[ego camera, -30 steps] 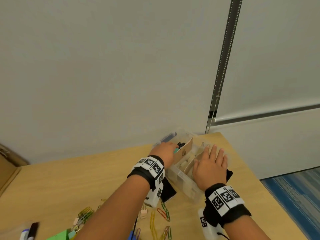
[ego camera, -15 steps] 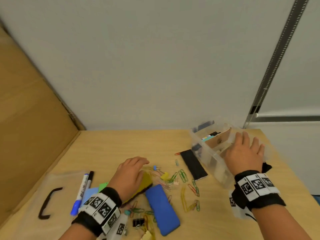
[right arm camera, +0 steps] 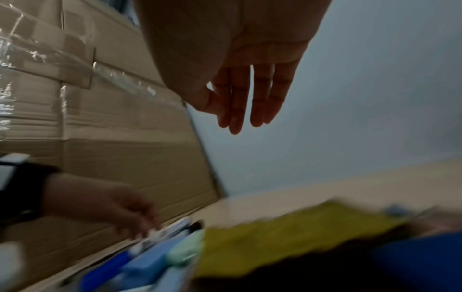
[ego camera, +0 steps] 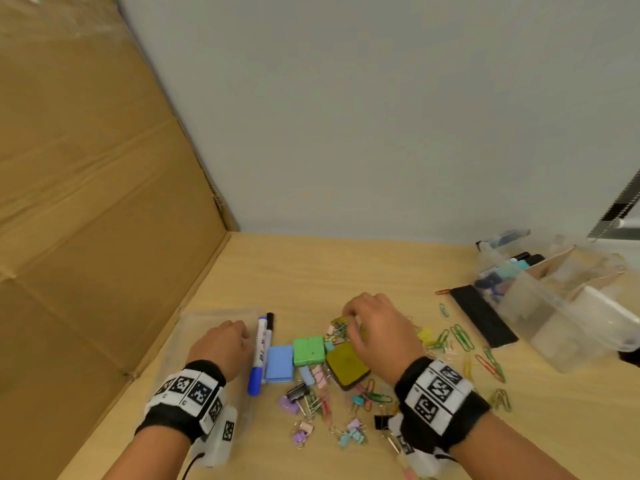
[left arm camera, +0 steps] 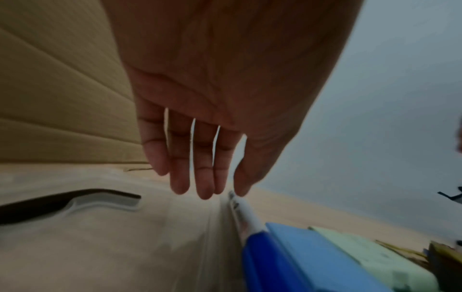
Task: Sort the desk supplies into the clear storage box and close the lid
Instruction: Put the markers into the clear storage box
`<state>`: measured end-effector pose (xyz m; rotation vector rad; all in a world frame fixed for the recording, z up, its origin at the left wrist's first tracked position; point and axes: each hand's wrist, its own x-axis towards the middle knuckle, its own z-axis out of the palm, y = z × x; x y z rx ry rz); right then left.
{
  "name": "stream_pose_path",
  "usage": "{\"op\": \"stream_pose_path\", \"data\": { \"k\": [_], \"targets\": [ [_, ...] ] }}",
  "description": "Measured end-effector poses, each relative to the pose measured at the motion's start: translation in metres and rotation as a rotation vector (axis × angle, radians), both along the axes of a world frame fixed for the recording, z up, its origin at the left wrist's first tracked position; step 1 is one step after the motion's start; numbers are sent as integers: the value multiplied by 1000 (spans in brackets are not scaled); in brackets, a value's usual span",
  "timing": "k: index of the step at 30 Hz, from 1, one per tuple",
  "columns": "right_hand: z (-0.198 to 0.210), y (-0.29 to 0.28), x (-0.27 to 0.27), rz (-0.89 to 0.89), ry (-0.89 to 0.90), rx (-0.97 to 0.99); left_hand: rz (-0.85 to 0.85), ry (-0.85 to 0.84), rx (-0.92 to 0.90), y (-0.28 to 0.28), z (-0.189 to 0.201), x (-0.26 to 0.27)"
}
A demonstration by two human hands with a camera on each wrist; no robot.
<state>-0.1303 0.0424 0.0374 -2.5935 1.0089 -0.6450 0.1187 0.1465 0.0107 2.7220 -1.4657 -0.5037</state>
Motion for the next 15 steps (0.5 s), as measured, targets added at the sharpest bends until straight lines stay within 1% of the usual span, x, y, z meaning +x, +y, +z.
{"op": "stream_pose_path", "data": {
  "k": [2, 3, 6, 7, 9, 11, 13, 15],
  "targets": [
    [-10, 8, 43, 51, 44, 132, -14, 33, 18, -1, -3, 4],
    [-15, 10, 62, 70, 73, 166, -17, 42, 0, -1, -3, 6],
    [-29, 10, 111, 164, 240, 102, -17, 64, -73, -3, -4, 9],
    [-34, 8, 123, 182, 310, 81, -25, 70, -69, -3, -3, 8],
    [-45, 2, 142, 179, 439, 116, -58, 88, -8, -5, -2, 6],
    [-53, -4, 153, 195, 537, 227, -73, 114, 41, -7, -1, 4],
    [-58, -11, 160, 228, 581, 271, -59, 136, 53, -10, -2, 4],
    [-58, -17, 164, 248, 577, 270, -43, 167, 67, -13, -5, 5]
  ]
}}
